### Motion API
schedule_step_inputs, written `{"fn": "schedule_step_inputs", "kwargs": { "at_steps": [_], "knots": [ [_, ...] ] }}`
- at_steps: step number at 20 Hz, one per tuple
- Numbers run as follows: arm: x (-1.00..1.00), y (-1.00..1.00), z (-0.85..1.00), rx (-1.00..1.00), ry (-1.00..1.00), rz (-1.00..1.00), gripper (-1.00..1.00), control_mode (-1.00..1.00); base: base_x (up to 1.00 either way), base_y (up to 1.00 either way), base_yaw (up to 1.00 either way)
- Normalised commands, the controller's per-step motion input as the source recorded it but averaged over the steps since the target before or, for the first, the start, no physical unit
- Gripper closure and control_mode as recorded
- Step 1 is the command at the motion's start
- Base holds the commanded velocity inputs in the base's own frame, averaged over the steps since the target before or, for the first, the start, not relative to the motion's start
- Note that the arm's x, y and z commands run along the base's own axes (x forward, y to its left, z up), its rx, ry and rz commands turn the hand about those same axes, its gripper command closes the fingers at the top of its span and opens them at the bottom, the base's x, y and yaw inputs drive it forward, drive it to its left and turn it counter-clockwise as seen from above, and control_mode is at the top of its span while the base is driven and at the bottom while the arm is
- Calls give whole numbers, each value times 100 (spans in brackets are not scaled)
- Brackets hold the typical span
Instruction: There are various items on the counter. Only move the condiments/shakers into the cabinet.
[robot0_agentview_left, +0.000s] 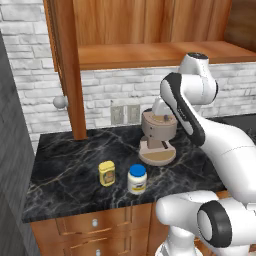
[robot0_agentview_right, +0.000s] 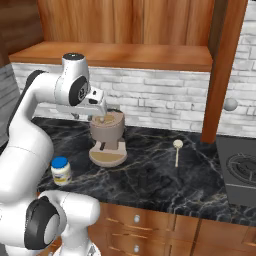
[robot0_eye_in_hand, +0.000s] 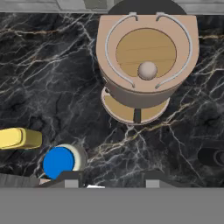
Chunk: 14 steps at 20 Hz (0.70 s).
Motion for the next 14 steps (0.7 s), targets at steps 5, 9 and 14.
{"fn": "schedule_step_inputs", "kwargs": {
  "at_steps": [5,9,14],
  "knots": [
    [-15,0,-7,0,0,4,-100,-100,0,0,0],
    [-63,0,-26,0,-2,42,-100,-100,0,0,0],
    [-35,0,-39,0,0,53,-100,-100,0,0,0]
  ]
}}
